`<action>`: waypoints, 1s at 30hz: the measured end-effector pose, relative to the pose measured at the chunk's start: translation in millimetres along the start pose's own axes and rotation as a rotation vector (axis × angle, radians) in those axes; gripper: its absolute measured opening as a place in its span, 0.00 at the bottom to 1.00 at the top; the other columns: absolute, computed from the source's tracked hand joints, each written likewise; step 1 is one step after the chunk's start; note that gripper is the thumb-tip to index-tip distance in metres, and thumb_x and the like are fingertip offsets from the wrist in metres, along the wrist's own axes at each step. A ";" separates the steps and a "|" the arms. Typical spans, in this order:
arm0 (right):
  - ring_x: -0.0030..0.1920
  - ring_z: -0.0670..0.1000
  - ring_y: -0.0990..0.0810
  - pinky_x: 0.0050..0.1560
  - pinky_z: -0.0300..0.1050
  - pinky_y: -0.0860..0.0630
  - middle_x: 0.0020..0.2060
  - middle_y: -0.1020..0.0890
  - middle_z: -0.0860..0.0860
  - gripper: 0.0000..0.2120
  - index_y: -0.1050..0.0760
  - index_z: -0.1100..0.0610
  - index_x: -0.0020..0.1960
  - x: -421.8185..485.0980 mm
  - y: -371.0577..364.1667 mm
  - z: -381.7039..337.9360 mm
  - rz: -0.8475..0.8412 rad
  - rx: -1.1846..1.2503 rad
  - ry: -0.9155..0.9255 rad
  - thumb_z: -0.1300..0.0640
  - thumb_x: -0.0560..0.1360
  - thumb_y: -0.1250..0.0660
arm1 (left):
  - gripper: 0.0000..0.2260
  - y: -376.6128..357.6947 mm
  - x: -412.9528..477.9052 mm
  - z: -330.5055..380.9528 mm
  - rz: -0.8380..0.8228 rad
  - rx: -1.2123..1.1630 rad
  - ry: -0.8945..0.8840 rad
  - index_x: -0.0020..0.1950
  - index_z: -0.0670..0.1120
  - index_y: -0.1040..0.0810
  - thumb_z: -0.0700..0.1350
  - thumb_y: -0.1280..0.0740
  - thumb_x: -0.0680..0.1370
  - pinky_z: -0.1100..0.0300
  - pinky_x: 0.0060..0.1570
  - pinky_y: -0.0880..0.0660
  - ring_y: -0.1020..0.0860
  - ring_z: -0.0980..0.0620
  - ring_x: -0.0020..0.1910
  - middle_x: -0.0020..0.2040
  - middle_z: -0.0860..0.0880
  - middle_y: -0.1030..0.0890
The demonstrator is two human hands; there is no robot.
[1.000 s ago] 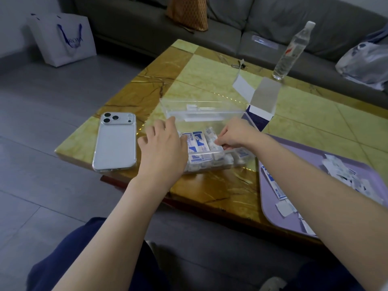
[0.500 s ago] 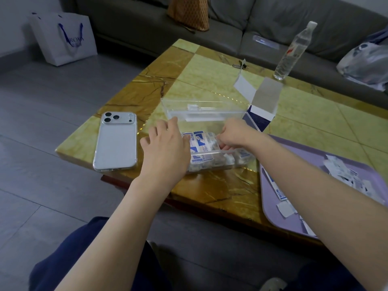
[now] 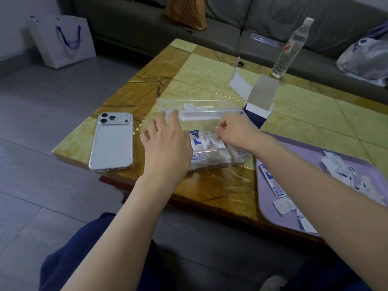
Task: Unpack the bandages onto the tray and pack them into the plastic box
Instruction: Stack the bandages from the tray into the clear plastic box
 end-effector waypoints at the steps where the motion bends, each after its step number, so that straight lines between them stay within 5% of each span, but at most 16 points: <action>1: 0.44 0.57 0.19 0.49 0.53 0.22 0.42 0.17 0.56 0.13 0.21 0.61 0.46 -5.7 6.6 1.1 0.054 -0.008 0.030 0.58 0.78 0.43 | 0.21 1.4 -0.4 6.1 0.033 0.005 -0.021 0.74 0.47 0.44 0.48 0.45 0.82 0.47 0.67 0.42 0.41 0.43 0.70 0.72 0.43 0.40; 7: 0.45 0.50 0.24 0.48 0.47 0.26 0.47 0.21 0.52 0.10 0.22 0.57 0.52 -50.9 36.2 22.6 0.373 0.195 0.249 0.60 0.78 0.42 | 0.15 1.7 -15.3 67.7 0.239 -0.206 -0.375 0.62 0.42 0.28 0.35 0.39 0.75 0.53 0.53 0.32 0.28 0.44 0.54 0.55 0.43 0.26; 12: 0.45 0.51 0.26 0.47 0.41 0.30 0.48 0.28 0.49 0.09 0.25 0.59 0.56 -82.4 50.0 81.1 0.594 0.183 0.243 0.62 0.78 0.40 | 0.13 -37.5 -32.0 119.9 0.103 -0.193 -0.625 0.55 0.41 0.25 0.34 0.37 0.71 0.56 0.44 0.34 0.27 0.45 0.44 0.48 0.44 0.25; 15: 0.55 0.56 0.27 0.53 0.44 0.32 0.54 0.26 0.55 0.11 0.27 0.60 0.59 -84.9 41.9 139.9 0.518 0.131 0.046 0.62 0.78 0.40 | 0.13 -70.4 -39.9 142.8 -0.050 -0.119 -0.739 0.55 0.41 0.23 0.33 0.34 0.72 0.55 0.45 0.30 0.24 0.43 0.45 0.49 0.44 0.23; 19: 0.67 0.59 0.36 0.65 0.48 0.40 0.66 0.31 0.60 0.19 0.35 0.62 0.69 -88.8 28.3 221.6 0.307 0.111 -0.232 0.57 0.79 0.41 | 0.16 -106.6 -48.6 167.0 -0.232 -0.008 -0.779 0.67 0.44 0.31 0.41 0.40 0.79 0.53 0.57 0.33 0.28 0.45 0.59 0.64 0.45 0.28; 24: 0.66 0.63 0.33 0.64 0.56 0.34 0.66 0.30 0.63 0.34 0.37 0.63 0.69 -93.8 14.6 301.7 0.158 0.054 -0.517 0.38 0.74 0.44 | 0.21 -151.3 -49.3 177.1 -0.361 0.239 -0.712 0.74 0.45 0.43 0.50 0.49 0.83 0.52 0.66 0.40 0.39 0.45 0.70 0.74 0.44 0.41; 30: 0.58 0.59 0.28 0.48 0.47 0.32 0.53 0.28 0.58 0.18 0.34 0.61 0.53 -91.5 9.6 280.4 0.105 0.176 -0.332 0.48 0.75 0.35 | 0.19 -180.9 -52.6 186.1 -0.445 0.307 -0.726 0.70 0.44 0.39 0.51 0.50 0.82 0.52 0.67 0.40 0.38 0.44 0.68 0.72 0.42 0.38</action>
Point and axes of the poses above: each hand's wrist, its own x-axis towards the middle knuckle, its own y-axis out of the back of the hand, z = x × y, the point moved 7 cm from there along x, towards the middle knuckle
